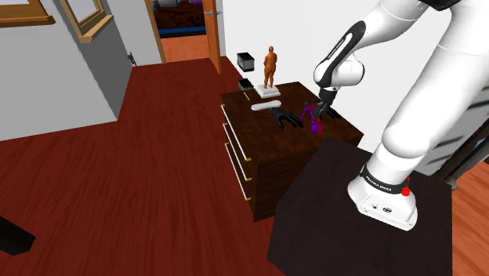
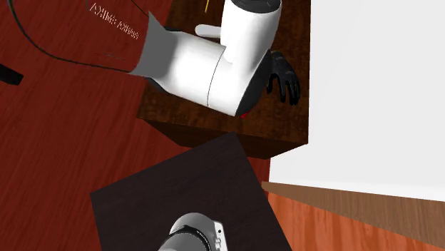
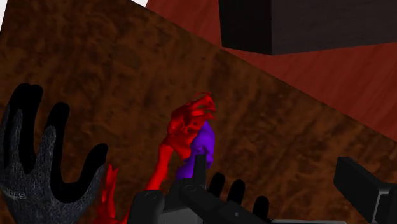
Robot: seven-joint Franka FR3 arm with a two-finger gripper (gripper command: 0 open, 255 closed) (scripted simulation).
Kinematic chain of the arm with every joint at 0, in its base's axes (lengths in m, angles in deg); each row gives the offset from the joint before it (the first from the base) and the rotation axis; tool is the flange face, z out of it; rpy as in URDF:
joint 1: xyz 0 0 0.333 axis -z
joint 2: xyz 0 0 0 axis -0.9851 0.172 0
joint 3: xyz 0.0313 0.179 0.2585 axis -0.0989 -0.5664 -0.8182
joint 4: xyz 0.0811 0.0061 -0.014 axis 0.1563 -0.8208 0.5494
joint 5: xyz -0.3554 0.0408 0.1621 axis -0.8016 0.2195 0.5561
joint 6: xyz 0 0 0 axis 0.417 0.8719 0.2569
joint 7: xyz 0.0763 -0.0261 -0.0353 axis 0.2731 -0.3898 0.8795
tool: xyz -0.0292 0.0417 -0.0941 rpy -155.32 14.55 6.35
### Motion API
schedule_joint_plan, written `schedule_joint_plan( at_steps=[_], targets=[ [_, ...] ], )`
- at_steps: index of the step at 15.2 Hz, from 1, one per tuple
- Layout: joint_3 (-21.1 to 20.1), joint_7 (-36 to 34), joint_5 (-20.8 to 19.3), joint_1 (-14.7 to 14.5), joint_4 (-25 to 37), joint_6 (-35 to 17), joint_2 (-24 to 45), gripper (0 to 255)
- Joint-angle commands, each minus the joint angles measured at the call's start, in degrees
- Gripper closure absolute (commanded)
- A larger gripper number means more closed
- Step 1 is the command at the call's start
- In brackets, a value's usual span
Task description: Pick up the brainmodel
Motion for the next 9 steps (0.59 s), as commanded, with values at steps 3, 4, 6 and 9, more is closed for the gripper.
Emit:
schedule_joint_plan(
  at_steps=[3, 4, 6, 9],
  targets=[
    [-3.4, 14.0, 16.4, 4.0, 5.8, -5.1, 11.5, 0],
    [-5.1, 16.9, 19.6, 6.0, 7.5, -5.9, 14.0, 0],
    [-8.1, 20.7, 23.8, 9.5, 10.2, -7.1, 17.7, 0],
    [-10.7, 23.0, 26.7, 11.6, 11.0, -8.8, 20.3, 0]
  ],
)
